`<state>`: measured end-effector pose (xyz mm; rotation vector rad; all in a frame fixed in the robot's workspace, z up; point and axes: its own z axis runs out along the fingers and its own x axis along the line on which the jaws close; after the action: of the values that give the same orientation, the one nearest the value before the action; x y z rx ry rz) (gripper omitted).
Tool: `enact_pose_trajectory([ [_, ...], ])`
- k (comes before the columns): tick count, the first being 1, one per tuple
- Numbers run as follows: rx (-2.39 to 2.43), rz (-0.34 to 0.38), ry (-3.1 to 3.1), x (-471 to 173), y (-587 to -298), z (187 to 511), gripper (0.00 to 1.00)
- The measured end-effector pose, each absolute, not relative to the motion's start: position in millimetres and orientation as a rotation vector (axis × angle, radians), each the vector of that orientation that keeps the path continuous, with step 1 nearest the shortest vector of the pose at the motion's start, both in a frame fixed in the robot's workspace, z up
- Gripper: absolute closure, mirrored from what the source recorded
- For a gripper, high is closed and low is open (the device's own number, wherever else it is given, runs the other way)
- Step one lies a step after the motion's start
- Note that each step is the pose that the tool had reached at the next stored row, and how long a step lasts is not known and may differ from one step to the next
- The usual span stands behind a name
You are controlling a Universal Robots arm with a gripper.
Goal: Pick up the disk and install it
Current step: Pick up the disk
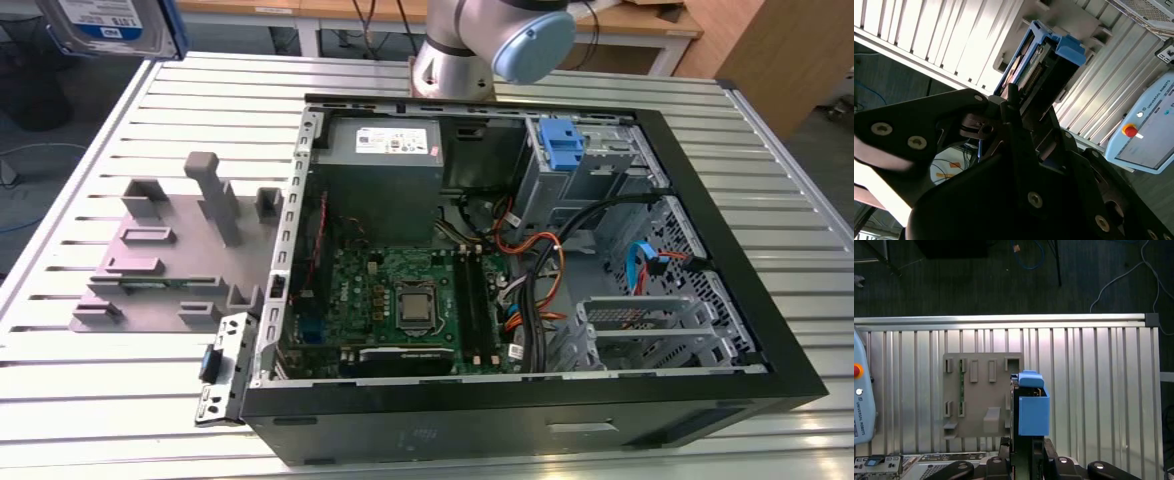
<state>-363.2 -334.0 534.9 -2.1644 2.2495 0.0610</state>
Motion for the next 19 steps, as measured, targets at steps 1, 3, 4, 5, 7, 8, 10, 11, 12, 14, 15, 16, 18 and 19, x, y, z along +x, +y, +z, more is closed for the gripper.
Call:
enact_pose_trajectory([
  [1, -2.165, 0.061, 2.249, -360.9, -334.0, 534.7, 0.65],
  [3, -2.164, 0.061, 2.249, -356.5, -334.0, 534.4, 0.65],
  [4, -2.165, 0.061, 2.250, -354.9, -334.0, 534.3, 0.65],
  [5, -2.164, 0.061, 2.249, -353.6, -334.0, 534.1, 0.65],
  [7, -2.164, 0.061, 2.250, -352.7, -333.9, 534.0, 0.65],
  [8, -2.164, 0.061, 2.250, -352.6, -334.0, 533.9, 0.65],
  [10, -2.164, 0.061, 2.250, -352.4, -333.9, 533.7, 0.65],
  [11, -2.164, 0.061, 2.250, -352.4, -333.8, 533.6, 0.65],
  [12, -2.164, 0.061, 2.250, -352.4, -333.8, 533.6, 0.65],
  [14, -2.164, 0.061, 2.250, -352.4, -333.8, 533.6, 0.65],
  [15, -2.164, 0.061, 2.250, -352.4, -333.8, 533.5, 0.65],
  [16, -2.164, 0.061, 2.249, -352.4, -333.8, 533.4, 0.65],
  [18, -2.164, 0.061, 2.250, -352.4, -333.7, 533.3, 0.65],
  [19, -2.164, 0.061, 2.250, -352.4, -333.7, 533.3, 0.65],
])
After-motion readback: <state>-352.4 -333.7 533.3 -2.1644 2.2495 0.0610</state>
